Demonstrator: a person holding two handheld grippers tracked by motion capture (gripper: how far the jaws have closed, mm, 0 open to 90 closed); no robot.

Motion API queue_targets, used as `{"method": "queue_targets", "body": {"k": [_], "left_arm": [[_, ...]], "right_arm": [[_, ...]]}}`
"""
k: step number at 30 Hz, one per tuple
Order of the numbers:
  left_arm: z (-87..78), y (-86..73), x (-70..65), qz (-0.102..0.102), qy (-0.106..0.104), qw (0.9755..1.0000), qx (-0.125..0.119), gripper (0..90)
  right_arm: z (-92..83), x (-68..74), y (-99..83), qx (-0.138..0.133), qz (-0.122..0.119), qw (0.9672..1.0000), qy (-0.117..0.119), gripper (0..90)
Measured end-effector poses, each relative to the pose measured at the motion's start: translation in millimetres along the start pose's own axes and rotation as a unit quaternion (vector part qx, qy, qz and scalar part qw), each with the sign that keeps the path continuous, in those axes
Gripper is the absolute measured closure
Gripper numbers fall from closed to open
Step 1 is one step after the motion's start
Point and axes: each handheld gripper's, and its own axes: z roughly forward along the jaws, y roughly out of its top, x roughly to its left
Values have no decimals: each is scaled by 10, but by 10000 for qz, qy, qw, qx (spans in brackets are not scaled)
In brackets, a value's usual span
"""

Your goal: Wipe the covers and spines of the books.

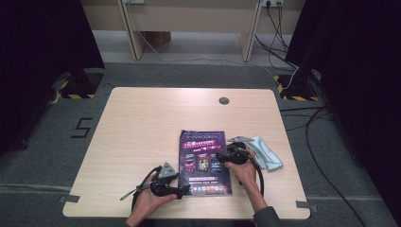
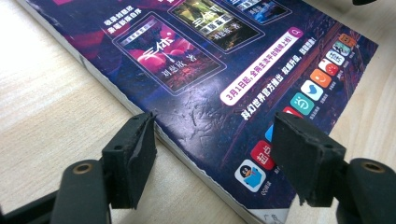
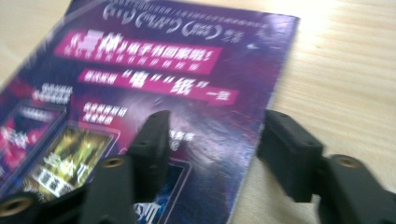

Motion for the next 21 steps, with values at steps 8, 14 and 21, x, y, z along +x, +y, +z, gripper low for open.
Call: {"method": "queue_targets", "body": {"k": [8, 14, 21], "left_arm": [[-12, 3, 15, 51, -11, 10000, 40, 341], [-19, 3, 22, 49, -20, 10000, 54, 349], [-37, -4, 30, 6, -19, 10000, 70, 365]], "right_arm": [[-45, -125, -76, -273, 738, 9961, 396, 582], [-116, -147, -62, -462, 1048, 9912, 657, 600], [-208, -137, 33, -654, 1360, 9792, 1353, 644]]}}
